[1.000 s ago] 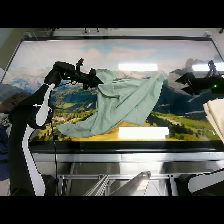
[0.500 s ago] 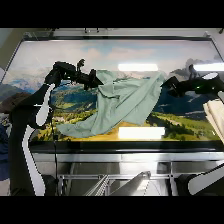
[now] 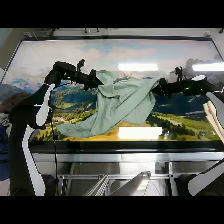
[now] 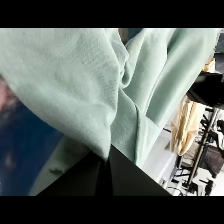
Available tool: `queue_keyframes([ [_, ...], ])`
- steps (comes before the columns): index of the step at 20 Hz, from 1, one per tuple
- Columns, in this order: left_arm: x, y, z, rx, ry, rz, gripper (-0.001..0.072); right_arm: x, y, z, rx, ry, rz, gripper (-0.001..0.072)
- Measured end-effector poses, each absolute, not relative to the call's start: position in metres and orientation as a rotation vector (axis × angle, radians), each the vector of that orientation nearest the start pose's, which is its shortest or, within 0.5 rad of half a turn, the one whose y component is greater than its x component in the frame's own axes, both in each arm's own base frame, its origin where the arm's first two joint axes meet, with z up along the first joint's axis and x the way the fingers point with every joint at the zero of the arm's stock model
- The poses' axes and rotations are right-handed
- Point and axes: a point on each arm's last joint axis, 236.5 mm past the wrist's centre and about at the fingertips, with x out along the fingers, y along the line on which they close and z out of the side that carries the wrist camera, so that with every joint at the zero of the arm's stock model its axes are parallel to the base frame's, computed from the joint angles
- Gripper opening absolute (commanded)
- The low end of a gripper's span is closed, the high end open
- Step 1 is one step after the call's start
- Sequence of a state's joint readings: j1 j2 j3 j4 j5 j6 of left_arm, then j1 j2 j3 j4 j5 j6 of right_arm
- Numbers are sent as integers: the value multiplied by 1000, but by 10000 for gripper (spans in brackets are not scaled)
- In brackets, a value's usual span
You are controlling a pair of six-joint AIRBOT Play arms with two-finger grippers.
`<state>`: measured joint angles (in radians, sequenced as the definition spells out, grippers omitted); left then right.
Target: Fold the shirts.
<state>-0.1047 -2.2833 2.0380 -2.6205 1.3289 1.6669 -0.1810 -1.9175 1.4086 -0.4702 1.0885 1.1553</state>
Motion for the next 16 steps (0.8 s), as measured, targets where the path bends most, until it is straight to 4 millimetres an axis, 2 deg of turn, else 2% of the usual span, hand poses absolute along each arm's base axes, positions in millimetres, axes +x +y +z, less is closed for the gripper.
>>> queue_keyframes([
  [2, 525, -254, -66, -836, 1419, -754, 25, 511, 103, -57, 924, 1136, 528, 19],
  [3, 525, -252, -58, -823, 1405, -771, 25, 513, 105, -39, 914, 1099, 558, 18],
  [5, 518, -248, -23, -779, 1373, -843, 25, 515, 97, 8, 867, 1000, 599, 19],
  [7, 501, -240, 22, -722, 1349, -920, 7, 515, 74, 71, 812, 858, 607, 18],
  [9, 482, -228, 76, -669, 1302, -977, 9, 503, 46, 142, 741, 706, 590, 18],
  [11, 457, -215, 135, -607, 1233, -1012, 17, 477, 19, 220, 644, 537, 556, 19],
  [12, 438, -210, 168, -563, 1187, -1035, 17, 456, 12, 260, 585, 451, 541, 19],
  [14, 390, -199, 233, -461, 1082, -1073, 20, 406, 9, 331, 452, 294, 510, 18],
  [16, 335, -189, 291, -336, 948, -1095, 25, 350, 22, 389, 304, 146, 476, 18],
])
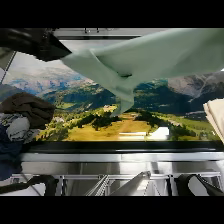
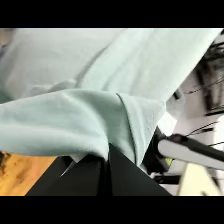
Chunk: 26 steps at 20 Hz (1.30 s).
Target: Fold the shirts.
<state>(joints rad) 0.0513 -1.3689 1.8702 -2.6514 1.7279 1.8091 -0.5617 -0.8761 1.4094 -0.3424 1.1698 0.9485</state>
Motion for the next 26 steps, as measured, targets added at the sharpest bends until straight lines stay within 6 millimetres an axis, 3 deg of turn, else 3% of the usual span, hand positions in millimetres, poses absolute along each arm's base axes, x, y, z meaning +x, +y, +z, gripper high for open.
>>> queue_keyframes([
  [3, 264, -172, 362, -165, 687, -1033, 25, 279, 53, 448, 113, -48, 424, 18],
  [5, 243, -160, 393, -97, 549, -958, 25, 251, 65, 470, 42, -138, 391, 18],
  [7, 245, -150, 408, -71, 487, -904, 25, 245, 66, 475, 34, -161, 377, 18],
  [10, 288, -142, 401, -108, 519, -908, 26, 273, 50, 448, 126, -80, 389, 18],
  [12, 333, -148, 369, -154, 608, -972, 25, 306, 36, 404, 241, 28, 415, 18],
  [13, 361, -153, 342, -181, 668, -1000, 25, 324, 30, 376, 305, 92, 428, 18],
  [15, 412, -168, 276, -231, 796, -1051, 30, 369, 20, 300, 444, 232, 424, 18],
  [16, 437, -174, 238, -254, 858, -1054, 149, 389, 17, 260, 500, 296, 404, 18],
  [17, 463, -181, 193, -280, 925, -1042, 382, 410, 13, 214, 547, 362, 368, 18],
  [18, 483, -186, 156, -305, 974, -1034, 662, 427, 10, 175, 576, 415, 323, 18],
  [19, 500, -191, 120, -333, 1016, -1025, 720, 445, 2, 134, 595, 463, 255, 19],
  [20, 512, -194, 93, -359, 1042, -1013, 720, 458, -5, 101, 596, 500, 196, 117],
  [21, 522, -193, 68, -388, 1069, -996, 720, 468, -11, 74, 591, 530, 149, 450],
  [22, 529, -188, 52, -417, 1084, -977, 719, 476, -17, 51, 583, 558, 114, 544],
  [24, 535, -169, 38, -482, 1103, -935, 713, 484, -21, 28, 557, 602, 103, 544],
  [26, 523, -144, 33, -544, 1163, -899, 687, 484, -21, 23, 536, 636, 137, 543],
])
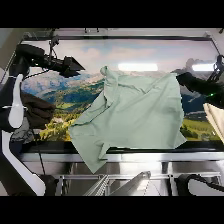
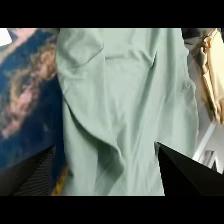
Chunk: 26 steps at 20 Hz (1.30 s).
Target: Fold the shirts.
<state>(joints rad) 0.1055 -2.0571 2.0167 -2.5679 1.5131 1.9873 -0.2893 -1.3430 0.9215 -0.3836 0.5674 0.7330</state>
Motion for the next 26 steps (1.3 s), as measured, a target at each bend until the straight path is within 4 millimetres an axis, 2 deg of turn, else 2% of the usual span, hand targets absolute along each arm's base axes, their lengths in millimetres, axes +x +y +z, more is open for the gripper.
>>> queue_keyframes([
  [2, 496, -118, 27, -589, 1280, -846, 690, 478, -29, 28, 546, 656, 154, 480],
  [3, 476, -106, 19, -606, 1361, -803, 691, 474, -32, 31, 552, 666, 166, 481],
  [7, 376, -77, -19, -619, 1662, -603, 692, 451, -40, 47, 574, 697, 216, 481],
  [11, 288, -70, -60, -663, 1811, -438, 692, 433, -35, 52, 598, 738, 277, 481],
  [14, 244, -72, -85, -691, 1863, -369, 692, 425, -27, 54, 612, 761, 318, 481],
  [16, 228, -77, -98, -718, 1867, -341, 691, 421, -23, 55, 619, 774, 342, 480],
  [18, 225, -91, -100, -781, 1831, -380, 690, 418, -19, 55, 624, 784, 360, 481],
  [21, 234, -107, -99, -857, 1744, -432, 691, 414, -13, 56, 630, 799, 386, 480],
  [26, 246, -116, -97, -896, 1665, -463, 690, 404, -8, 55, 657, 830, 419, 480],
])
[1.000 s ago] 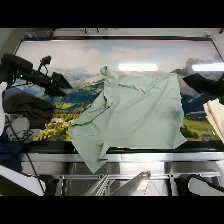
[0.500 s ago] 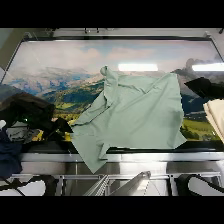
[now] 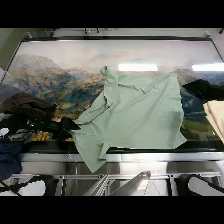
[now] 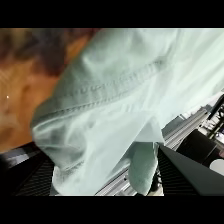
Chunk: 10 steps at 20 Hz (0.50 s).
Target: Fold the shirts.
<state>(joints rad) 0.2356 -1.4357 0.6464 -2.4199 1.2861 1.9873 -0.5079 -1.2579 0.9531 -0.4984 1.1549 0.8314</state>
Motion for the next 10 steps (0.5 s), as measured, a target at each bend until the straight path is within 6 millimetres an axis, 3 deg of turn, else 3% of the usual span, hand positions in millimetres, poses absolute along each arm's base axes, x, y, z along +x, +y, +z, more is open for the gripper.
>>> queue_keyframes([
  [1, 246, -119, -97, -893, 1662, -474, 690, 400, -10, 51, 672, 844, 414, 476],
  [2, 245, -123, -96, -887, 1662, -489, 690, 393, -14, 45, 697, 861, 402, 398],
  [3, 243, -129, -96, -873, 1666, -507, 690, 387, -20, 38, 723, 872, 382, 372],
  [5, 236, -142, -95, -831, 1688, -552, 688, 372, -37, 23, 795, 885, 321, 408],
  [6, 233, -149, -95, -807, 1697, -574, 561, 363, -46, 16, 834, 887, 285, 523],
  [9, 224, -163, -96, -759, 1719, -615, 21, 337, -72, -7, 937, 909, 176, 531],
  [10, 223, -164, -96, -749, 1723, -623, 27, 325, -78, -16, 952, 943, 143, 530],
])
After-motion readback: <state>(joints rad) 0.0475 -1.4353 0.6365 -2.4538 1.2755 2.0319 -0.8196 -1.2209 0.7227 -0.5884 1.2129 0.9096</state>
